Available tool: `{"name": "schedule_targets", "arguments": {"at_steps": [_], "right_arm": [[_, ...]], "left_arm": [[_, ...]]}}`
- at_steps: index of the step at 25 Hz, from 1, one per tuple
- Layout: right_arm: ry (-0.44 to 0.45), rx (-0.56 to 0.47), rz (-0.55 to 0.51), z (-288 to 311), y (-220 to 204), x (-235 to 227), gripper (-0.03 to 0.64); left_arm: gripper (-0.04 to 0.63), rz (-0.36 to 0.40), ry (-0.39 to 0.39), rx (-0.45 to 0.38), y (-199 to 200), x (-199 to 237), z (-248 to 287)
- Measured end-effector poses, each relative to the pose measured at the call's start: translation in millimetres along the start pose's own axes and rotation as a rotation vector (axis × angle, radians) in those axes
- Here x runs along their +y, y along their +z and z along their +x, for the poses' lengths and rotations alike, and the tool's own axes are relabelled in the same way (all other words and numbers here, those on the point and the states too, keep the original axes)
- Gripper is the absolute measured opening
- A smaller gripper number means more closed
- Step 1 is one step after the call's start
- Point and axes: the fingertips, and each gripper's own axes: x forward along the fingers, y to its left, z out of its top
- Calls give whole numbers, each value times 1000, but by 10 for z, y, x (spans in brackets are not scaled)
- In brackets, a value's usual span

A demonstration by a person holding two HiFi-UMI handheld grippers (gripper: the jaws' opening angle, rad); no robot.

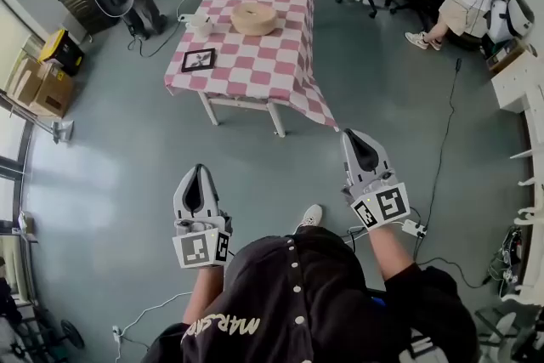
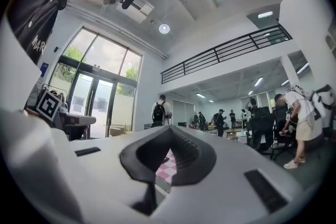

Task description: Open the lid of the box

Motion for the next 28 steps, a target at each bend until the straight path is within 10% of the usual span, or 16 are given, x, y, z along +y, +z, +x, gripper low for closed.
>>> {"name": "schedule_targets", "arguments": {"at_steps": [28], "right_arm": [[-5, 19, 41, 30, -56, -222, 305]], "left_arm": [[8, 0, -15, 13, -62, -133, 169]]}}
